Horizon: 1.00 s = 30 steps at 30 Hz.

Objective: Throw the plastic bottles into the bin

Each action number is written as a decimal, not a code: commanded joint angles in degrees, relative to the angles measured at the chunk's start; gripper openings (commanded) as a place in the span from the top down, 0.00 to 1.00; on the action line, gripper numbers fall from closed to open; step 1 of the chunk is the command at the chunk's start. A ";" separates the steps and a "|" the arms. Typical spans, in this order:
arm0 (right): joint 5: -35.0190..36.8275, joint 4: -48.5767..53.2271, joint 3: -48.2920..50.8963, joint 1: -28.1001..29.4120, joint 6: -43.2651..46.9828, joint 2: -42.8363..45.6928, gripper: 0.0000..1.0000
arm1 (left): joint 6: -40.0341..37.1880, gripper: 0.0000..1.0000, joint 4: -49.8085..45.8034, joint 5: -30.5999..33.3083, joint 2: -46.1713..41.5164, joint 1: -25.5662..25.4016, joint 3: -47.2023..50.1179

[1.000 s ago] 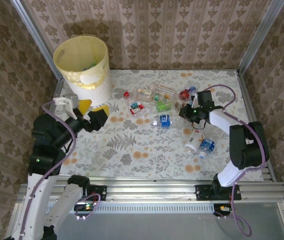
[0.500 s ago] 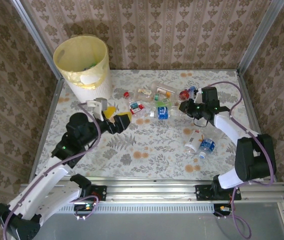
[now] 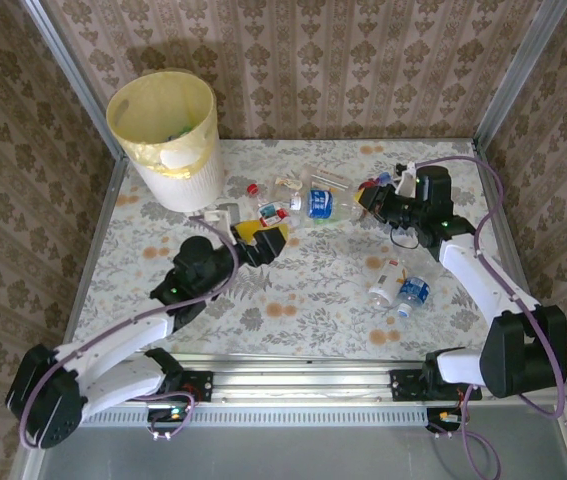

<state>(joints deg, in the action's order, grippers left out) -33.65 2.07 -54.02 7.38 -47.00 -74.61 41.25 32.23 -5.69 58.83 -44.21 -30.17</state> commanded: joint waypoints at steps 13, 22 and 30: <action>-2.39 -4.52 1.29 4.43 -4.98 3.75 0.87 | 6.43 0.00 17.61 3.94 16.34 -4.83 -6.72; -3.09 -6.81 3.48 5.59 -7.11 6.03 0.87 | 7.33 0.00 19.07 4.15 19.29 -4.79 -7.64; -3.75 -7.78 5.30 7.33 -8.19 7.38 0.86 | 6.82 0.09 19.50 4.32 19.91 -4.22 -8.53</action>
<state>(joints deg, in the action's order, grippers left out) -35.51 -3.75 -49.69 13.85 -54.22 -68.60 47.90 48.82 -1.50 78.06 -48.71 -36.42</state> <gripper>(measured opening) 0.140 0.926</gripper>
